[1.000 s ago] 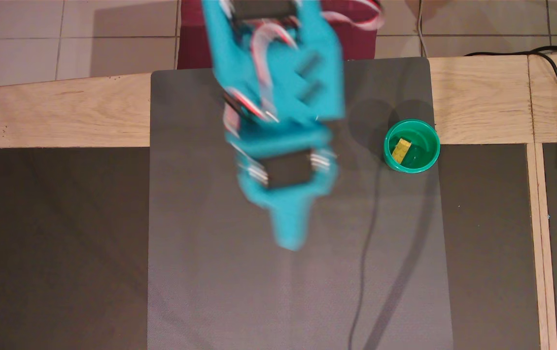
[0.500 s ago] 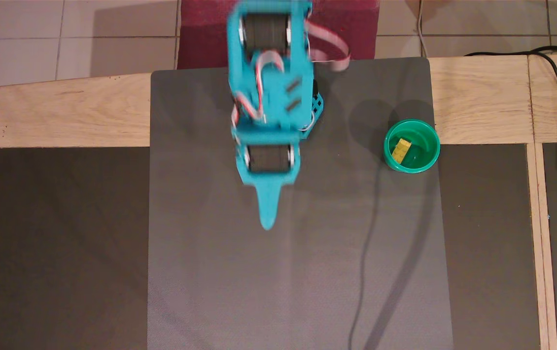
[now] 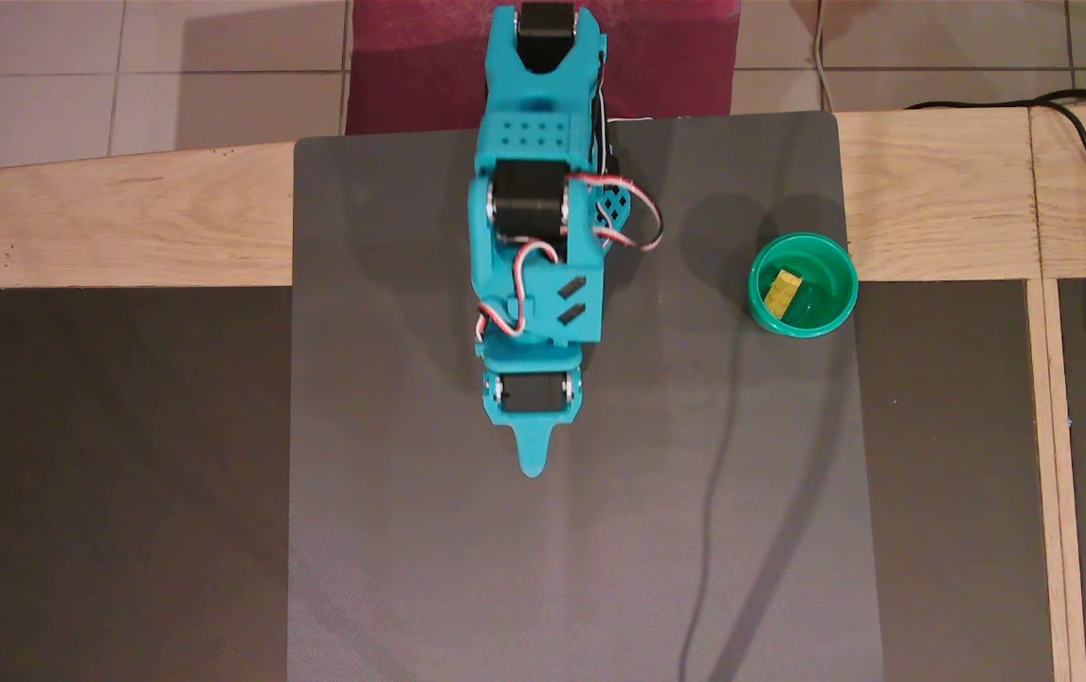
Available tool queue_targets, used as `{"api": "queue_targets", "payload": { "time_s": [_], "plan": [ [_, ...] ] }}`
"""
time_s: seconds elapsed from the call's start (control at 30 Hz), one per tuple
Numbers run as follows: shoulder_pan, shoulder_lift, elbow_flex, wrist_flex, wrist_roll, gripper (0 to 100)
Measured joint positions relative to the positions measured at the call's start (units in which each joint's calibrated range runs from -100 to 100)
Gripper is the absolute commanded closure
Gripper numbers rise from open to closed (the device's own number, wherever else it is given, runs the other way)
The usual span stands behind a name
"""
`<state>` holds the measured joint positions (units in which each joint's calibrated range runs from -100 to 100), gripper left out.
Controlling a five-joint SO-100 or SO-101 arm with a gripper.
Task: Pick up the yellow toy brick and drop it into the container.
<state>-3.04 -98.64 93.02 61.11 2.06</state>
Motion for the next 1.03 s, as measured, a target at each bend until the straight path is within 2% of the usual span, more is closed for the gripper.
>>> {"api": "queue_targets", "payload": {
  "time_s": [0.13, 1.03],
  "plan": [
    [-2.30, 0.09, 4.89, -1.94, 0.00, 100],
    [-2.30, 0.00, 4.89, -2.02, 0.00, 100]
  ]
}}
